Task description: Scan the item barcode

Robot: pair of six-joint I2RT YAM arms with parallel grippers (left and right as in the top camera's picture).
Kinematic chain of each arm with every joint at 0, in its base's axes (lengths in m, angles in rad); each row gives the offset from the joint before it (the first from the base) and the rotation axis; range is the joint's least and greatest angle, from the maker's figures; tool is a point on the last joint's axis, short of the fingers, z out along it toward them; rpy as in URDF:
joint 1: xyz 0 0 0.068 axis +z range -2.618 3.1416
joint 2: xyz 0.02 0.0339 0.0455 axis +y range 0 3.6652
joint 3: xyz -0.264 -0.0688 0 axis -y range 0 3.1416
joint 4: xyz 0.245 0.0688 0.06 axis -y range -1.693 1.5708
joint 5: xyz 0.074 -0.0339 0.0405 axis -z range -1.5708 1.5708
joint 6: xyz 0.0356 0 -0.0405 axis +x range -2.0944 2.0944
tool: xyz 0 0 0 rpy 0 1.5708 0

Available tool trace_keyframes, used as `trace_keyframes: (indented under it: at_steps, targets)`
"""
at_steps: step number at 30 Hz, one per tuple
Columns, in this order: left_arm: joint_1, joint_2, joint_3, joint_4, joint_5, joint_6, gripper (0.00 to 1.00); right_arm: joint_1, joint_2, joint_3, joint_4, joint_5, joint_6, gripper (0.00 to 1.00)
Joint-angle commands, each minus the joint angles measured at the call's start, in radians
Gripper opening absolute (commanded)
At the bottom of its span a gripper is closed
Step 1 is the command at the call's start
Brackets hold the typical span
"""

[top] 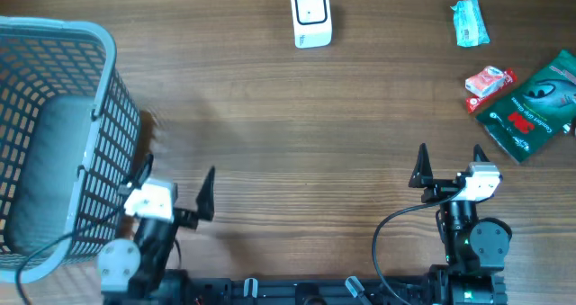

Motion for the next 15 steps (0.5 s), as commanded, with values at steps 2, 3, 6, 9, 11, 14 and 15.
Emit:
trace_keyframes:
  at_steps: [2,3,6,9,11,14,15]
  targets:
    - [0.015,-0.006,-0.196,0.258,-0.023,-0.028,1.00,0.000,-0.002,-0.001,0.003,0.016,0.009,1.00]
    - [0.015,-0.006,-0.210,0.267,-0.043,-0.029,1.00,0.000,-0.002,-0.001,0.003,0.016,0.009,1.00]
    - [0.016,-0.006,-0.243,0.264,-0.164,-0.142,1.00,0.000,-0.001,-0.001,0.003,0.016,0.009,1.00]
    - [0.016,-0.009,-0.285,0.275,-0.232,-0.206,1.00,0.000,0.000,-0.001,0.003,0.016,0.009,1.00]
    - [0.015,-0.009,-0.286,0.279,-0.230,-0.167,1.00,0.000,0.000,-0.001,0.003,0.016,0.009,1.00]
    - [0.015,-0.009,-0.286,0.278,-0.223,-0.110,1.00,0.000,0.000,-0.001,0.003,0.016,0.009,1.00]
    - [0.015,-0.009,-0.286,0.278,-0.223,-0.105,1.00,0.000,0.000,-0.001,0.003,0.016,0.009,1.00]
